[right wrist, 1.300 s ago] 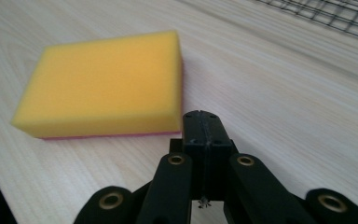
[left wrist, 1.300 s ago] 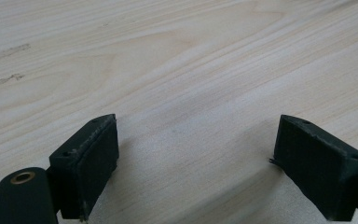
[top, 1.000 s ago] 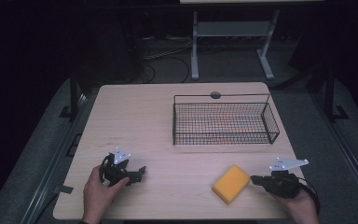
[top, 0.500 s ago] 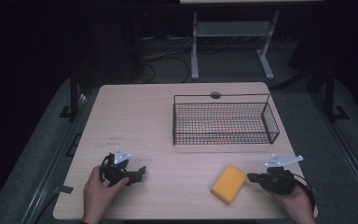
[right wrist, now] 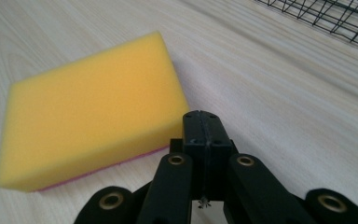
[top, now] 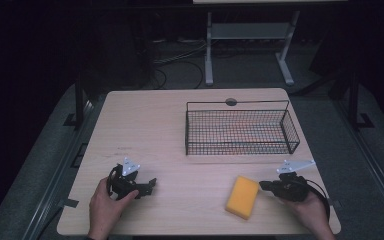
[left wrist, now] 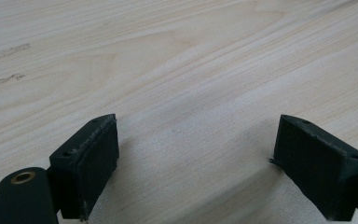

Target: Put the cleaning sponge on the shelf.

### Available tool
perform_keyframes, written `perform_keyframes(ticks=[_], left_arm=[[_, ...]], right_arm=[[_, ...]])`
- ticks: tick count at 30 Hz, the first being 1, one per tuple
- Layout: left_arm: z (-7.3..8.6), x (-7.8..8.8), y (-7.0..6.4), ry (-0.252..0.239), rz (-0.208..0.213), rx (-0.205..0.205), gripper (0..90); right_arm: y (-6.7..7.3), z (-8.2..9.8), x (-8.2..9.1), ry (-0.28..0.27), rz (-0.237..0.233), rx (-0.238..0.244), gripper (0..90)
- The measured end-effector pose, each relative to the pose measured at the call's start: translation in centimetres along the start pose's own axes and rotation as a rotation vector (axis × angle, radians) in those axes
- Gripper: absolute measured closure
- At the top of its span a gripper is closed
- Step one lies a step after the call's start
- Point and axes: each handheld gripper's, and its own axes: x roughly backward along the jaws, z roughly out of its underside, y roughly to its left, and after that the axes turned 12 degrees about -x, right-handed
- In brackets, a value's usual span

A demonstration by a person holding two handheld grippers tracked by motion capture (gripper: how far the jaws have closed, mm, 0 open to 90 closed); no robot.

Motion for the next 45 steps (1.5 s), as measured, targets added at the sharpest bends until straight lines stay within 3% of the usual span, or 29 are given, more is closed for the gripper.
perform_keyframes(ticks=[20, 45], left_arm=[[0.0, 0.0, 0.0, 0.000, 0.000, 0.000, 13.2], [0.0, 0.0, 0.0, -0.001, -0.001, 0.001, 13.2]], right_arm=[[0.9, -2.2, -2.0, 0.016, -0.013, 0.034, 89.6], [3.5, -5.0, -4.7, 0.036, -0.038, 0.086, 89.6]])
